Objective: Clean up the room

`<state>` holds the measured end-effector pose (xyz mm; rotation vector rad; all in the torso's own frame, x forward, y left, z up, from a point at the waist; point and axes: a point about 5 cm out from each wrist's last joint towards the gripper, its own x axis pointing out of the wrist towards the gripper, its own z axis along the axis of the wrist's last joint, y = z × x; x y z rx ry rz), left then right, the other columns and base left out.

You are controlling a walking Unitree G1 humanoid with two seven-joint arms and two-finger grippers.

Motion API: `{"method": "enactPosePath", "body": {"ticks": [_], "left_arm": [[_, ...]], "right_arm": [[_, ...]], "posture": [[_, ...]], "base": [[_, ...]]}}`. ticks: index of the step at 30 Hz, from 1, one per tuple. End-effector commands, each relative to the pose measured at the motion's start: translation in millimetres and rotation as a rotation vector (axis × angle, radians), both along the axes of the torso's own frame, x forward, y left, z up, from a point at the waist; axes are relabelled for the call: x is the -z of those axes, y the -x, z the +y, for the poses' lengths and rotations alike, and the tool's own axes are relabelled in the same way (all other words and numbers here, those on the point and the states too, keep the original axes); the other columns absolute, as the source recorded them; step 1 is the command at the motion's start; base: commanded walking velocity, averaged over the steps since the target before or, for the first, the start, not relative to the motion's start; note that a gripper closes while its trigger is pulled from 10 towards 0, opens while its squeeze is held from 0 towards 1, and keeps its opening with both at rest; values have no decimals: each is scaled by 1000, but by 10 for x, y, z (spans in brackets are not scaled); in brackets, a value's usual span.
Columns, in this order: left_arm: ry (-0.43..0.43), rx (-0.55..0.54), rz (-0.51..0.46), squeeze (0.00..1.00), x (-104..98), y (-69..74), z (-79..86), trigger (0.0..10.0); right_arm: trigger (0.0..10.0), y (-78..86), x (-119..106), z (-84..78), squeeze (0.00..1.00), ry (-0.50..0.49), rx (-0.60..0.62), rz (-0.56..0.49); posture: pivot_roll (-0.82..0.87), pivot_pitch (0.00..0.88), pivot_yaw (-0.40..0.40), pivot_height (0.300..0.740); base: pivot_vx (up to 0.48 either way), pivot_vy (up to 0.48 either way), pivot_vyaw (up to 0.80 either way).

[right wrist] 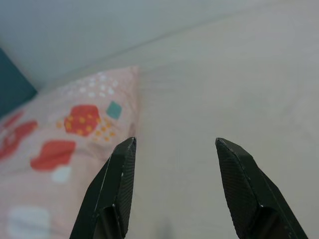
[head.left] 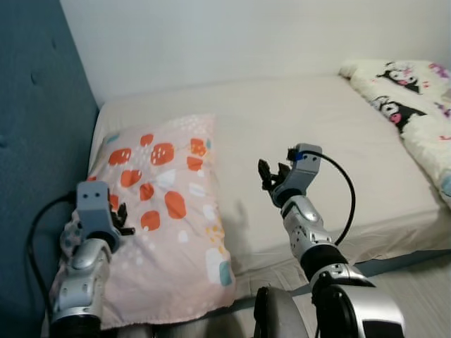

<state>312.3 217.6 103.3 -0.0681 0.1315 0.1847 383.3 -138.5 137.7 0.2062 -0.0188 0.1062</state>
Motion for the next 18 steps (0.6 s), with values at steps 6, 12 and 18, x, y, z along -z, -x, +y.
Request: {"method": "enactPosePath", "body": {"ticks": [6,12,18], "left_arm": [[0,11,9,0,161,81,-110,10000],[-75,103,-33,0,98,103,-277,10000],[-104,86,-38,0,133,125,-302,10000]], "right_arm": [[10000,158,241,10,0,101,3,32],[10000,291,385,-33,0,69,-21,39],[10000,387,447,-46,0,78,-18,37]], "posture": [[20,17,-13,578],[16,20,-10,578],[12,27,-6,601]], "base": [[0,0,0],[0,0,0],[0,0,0]]}}
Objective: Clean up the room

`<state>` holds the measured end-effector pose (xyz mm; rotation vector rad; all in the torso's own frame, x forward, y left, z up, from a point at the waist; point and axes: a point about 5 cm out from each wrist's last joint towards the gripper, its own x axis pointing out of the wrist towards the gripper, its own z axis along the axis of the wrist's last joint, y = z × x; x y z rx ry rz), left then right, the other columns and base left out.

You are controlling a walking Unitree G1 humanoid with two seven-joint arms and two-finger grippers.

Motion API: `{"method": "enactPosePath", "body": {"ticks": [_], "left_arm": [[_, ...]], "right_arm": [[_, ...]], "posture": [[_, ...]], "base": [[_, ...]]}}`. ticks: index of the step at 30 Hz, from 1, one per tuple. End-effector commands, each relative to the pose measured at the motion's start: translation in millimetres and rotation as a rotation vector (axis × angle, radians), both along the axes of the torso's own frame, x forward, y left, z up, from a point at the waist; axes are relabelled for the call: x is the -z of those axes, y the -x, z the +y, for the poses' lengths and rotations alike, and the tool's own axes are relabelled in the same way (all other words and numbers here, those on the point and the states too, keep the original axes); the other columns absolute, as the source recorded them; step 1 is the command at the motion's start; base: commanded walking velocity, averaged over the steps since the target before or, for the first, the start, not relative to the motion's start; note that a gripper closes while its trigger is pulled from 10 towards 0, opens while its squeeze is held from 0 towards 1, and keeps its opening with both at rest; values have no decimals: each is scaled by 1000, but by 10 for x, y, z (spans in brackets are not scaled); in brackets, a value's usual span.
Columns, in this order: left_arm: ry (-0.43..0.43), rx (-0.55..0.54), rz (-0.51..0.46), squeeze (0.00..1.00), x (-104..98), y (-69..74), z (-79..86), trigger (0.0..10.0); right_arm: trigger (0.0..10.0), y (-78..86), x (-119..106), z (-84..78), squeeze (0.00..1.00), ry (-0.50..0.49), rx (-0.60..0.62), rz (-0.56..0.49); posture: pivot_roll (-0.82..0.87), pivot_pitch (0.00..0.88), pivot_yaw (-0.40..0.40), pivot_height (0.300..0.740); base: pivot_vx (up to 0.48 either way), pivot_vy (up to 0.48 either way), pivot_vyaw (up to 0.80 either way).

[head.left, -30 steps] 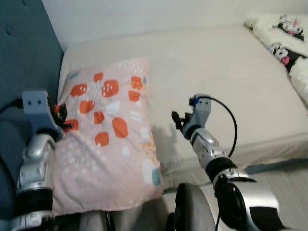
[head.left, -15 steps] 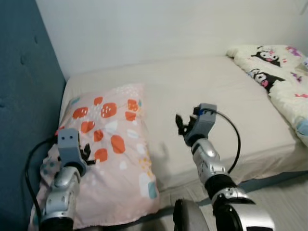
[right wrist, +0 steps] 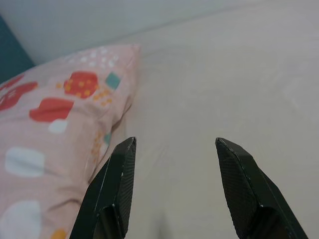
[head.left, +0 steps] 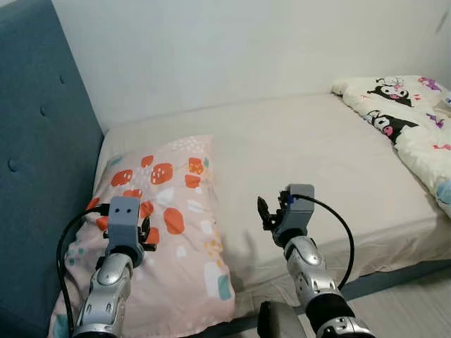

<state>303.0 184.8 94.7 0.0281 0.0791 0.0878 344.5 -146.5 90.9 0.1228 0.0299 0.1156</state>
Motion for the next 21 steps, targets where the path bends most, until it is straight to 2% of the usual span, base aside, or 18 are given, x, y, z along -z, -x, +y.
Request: {"method": "enactPosePath", "body": {"ticks": [1,12,21], "left_arm": [[-13,-20,3,0,48,35,28,10000],[-27,15,-28,0,24,60,-106,10000],[-25,23,-26,0,47,68,-121,10000]], "right_arm": [[10000,9,-12,36,0,-5,-3,-4],[10000,71,-27,97,0,5,-26,-8],[10000,72,-54,118,0,1,-33,-14]], "posture": [[12,27,-6,606],[13,28,-10,651],[7,28,-10,686]], "base": [[0,0,0],[0,0,0],[0,0,0]]}}
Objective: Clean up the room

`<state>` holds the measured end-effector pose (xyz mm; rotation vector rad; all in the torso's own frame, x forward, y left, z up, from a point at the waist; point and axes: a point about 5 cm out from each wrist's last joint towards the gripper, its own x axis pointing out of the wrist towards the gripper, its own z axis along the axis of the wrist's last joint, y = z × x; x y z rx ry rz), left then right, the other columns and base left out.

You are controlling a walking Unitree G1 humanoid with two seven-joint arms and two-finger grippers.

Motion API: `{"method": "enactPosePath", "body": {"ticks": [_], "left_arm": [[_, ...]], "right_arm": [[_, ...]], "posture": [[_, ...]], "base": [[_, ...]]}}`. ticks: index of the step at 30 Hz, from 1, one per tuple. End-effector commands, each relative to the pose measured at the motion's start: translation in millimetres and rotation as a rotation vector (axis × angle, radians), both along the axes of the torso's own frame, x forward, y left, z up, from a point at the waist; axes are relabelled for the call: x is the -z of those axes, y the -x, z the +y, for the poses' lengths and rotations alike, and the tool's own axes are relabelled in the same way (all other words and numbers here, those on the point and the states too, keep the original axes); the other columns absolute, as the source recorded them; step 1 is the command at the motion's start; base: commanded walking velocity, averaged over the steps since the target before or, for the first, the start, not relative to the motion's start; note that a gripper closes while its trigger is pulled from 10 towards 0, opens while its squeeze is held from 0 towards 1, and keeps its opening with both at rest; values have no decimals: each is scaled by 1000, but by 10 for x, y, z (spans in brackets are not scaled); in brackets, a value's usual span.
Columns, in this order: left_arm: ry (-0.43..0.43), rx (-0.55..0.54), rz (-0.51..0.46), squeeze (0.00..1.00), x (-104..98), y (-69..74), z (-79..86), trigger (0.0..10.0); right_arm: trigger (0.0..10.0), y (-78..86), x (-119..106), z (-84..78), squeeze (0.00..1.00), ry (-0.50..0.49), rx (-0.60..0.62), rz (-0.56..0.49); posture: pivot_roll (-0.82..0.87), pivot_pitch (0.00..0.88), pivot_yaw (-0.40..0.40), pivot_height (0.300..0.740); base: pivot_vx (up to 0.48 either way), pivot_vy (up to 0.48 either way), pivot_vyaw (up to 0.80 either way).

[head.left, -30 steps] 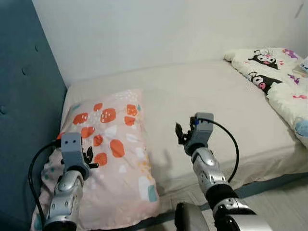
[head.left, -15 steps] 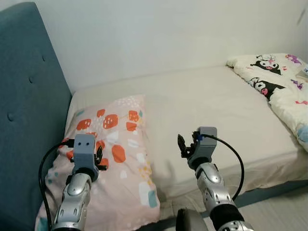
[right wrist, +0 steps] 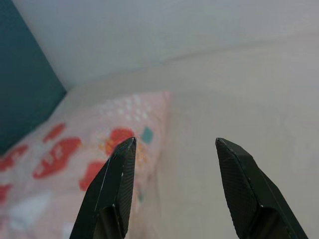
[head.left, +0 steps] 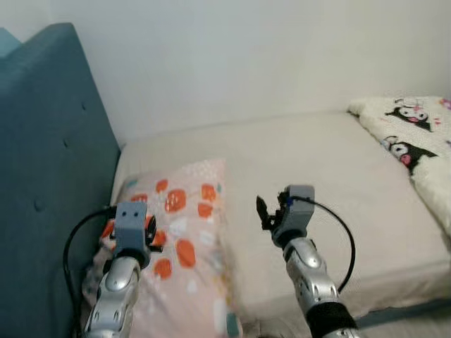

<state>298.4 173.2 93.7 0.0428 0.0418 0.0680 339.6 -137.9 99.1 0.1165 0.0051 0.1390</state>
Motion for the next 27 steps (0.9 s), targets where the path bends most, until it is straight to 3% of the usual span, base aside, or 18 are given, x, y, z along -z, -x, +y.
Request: {"method": "enactPosePath", "body": {"ticks": [1,12,17,24,27], "left_arm": [[-10,2,14,0,47,24,-8,10000],[24,25,42,0,130,93,-52,10000],[20,31,55,0,164,108,-59,10000],[73,67,138,0,357,183,-94,10000],[56,65,152,0,416,210,-84,10000]], "right_arm": [[10000,26,28,37,0,-3,-13,13],[10000,99,71,97,0,-12,-34,41],[10000,121,98,101,0,-13,-33,52],[10000,255,325,79,0,-28,-27,146],[10000,295,403,62,0,-4,-19,170]], "posture": [[7,30,-10,691],[6,36,-14,740],[5,40,-13,740],[3,44,-6,740],[1,43,-6,740]], "base": [[0,0,0],[0,0,0],[0,0,0],[0,0,0],[0,0,0]]}}
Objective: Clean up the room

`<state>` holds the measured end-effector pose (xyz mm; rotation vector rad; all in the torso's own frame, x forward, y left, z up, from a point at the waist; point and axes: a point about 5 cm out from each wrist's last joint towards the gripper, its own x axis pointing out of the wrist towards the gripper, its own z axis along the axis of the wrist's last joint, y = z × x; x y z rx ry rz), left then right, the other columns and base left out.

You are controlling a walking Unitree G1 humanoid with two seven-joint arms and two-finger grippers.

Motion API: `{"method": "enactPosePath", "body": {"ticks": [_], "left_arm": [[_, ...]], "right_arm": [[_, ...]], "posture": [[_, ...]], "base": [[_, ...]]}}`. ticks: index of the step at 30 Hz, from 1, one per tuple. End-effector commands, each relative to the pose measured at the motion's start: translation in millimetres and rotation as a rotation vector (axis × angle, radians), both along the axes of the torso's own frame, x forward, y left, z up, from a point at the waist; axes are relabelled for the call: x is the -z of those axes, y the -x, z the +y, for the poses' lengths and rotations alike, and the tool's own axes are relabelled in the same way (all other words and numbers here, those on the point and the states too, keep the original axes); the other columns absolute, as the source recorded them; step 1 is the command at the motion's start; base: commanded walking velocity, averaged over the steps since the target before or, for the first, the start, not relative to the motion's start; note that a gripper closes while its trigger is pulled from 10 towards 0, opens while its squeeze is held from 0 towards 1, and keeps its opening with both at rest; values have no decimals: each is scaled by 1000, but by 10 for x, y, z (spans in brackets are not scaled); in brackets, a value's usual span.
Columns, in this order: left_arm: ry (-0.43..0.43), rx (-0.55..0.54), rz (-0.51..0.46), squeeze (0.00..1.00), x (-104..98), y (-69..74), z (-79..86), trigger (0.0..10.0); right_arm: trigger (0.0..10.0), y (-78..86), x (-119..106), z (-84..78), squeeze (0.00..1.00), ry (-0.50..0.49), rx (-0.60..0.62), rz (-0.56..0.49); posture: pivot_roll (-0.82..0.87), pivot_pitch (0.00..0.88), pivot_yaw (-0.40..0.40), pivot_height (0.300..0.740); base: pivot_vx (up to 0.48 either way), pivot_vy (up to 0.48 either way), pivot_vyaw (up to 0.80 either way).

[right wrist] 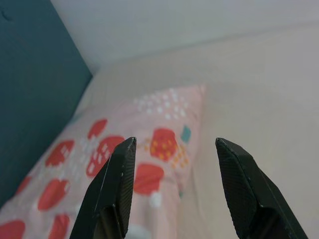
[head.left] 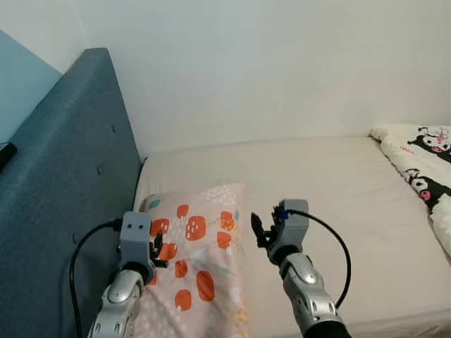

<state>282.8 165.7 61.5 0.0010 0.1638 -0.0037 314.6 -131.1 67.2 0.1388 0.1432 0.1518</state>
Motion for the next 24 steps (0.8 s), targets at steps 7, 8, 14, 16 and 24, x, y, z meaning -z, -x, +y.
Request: {"method": "enactPosePath", "body": {"ticks": [7,8,14,16,24], "left_arm": [[-57,29,70,0,205,122,-5,10000],[-51,36,70,0,218,138,-14,10000],[-56,45,80,0,246,164,-27,10000],[-62,49,78,0,249,167,-31,10000],[-77,77,50,0,222,143,-80,10000]], "right_arm": [[10000,149,263,-68,0,44,32,102],[10000,166,281,-78,0,46,35,106],[10000,198,315,-86,0,47,38,116],[10000,211,329,-85,0,44,41,120],[10000,235,346,-63,0,38,47,123]], "posture": [[8,47,-8,740],[10,47,-9,740],[12,49,-8,740],[12,49,-8,740],[11,44,-4,740]], "base": [[0,0,0],[0,0,0],[0,0,0],[0,0,0],[0,0,0]]}}
